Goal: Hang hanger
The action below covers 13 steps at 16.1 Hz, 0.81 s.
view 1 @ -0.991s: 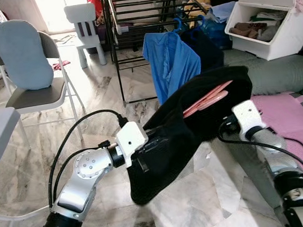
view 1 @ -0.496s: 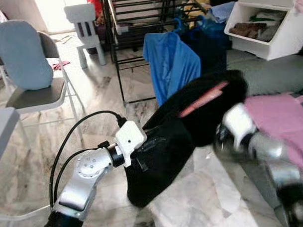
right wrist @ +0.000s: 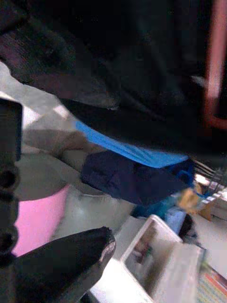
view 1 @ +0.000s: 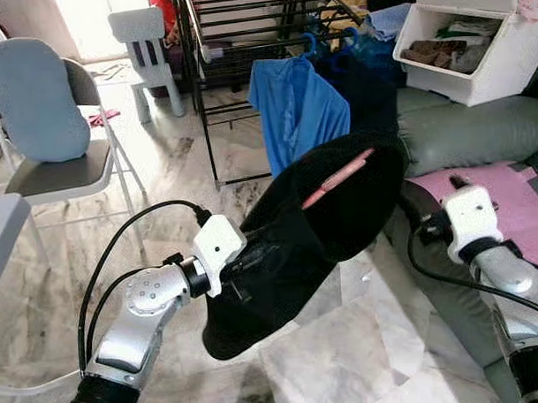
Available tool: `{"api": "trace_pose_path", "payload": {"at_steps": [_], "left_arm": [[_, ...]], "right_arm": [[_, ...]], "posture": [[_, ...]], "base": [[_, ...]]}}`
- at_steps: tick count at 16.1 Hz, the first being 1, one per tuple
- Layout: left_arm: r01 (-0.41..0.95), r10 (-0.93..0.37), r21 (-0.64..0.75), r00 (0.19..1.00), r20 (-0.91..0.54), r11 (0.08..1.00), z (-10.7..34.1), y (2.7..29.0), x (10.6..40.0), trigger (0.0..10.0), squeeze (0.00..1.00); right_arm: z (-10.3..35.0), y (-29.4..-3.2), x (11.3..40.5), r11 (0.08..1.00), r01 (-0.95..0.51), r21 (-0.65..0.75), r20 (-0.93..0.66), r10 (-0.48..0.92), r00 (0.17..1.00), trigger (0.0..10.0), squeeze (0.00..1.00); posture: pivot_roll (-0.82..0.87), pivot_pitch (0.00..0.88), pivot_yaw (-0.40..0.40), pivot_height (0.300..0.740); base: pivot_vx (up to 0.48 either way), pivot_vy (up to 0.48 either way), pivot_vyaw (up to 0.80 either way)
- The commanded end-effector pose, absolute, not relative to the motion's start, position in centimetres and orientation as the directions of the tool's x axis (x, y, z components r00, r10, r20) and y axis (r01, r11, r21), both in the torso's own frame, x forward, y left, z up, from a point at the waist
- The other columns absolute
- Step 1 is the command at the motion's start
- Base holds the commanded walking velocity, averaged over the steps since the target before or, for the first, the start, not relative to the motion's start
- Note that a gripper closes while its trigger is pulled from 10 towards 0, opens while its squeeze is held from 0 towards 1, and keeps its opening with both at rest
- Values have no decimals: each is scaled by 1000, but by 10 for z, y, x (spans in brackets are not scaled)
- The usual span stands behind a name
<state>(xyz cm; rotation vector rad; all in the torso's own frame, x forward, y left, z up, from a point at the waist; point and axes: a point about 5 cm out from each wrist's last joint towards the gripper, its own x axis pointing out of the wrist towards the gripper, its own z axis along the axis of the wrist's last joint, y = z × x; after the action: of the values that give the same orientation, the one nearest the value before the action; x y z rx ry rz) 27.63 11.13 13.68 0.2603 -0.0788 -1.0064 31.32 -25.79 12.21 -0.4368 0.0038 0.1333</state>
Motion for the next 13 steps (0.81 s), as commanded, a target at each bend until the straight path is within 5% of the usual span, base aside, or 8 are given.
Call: {"api": "trace_pose_path", "payload": {"at_steps": [1,4,5,10,13], "left_arm": [[828,-864,283,504,-3,483,150,109,274,0,0],[862,-899,265,436,45,432,161,103,266,0,0],[869,-905,260,421,53,420,162,102,264,0,0],[882,-913,240,400,78,406,170,103,258,0,0],[874,-905,236,418,76,424,170,107,259,0,0]], "right_arm": [[126,-258,318,892,-136,-431,-30,137,990,10000,0],[118,-257,333,927,-134,-349,-78,113,990,10000,0],[116,-254,337,942,-135,-308,-89,112,990,157,0],[90,-233,343,977,-170,-126,-196,144,970,0,0],[76,-245,332,991,-124,-48,-233,109,966,0,0]], "posture": [[-90,0,-5,740],[-81,0,-8,740],[-74,0,-8,740],[-51,0,-28,740],[-54,0,-32,740]], "base": [[0,0,0],[0,0,0],[0,0,0],[0,0,0],[0,0,0]]}}
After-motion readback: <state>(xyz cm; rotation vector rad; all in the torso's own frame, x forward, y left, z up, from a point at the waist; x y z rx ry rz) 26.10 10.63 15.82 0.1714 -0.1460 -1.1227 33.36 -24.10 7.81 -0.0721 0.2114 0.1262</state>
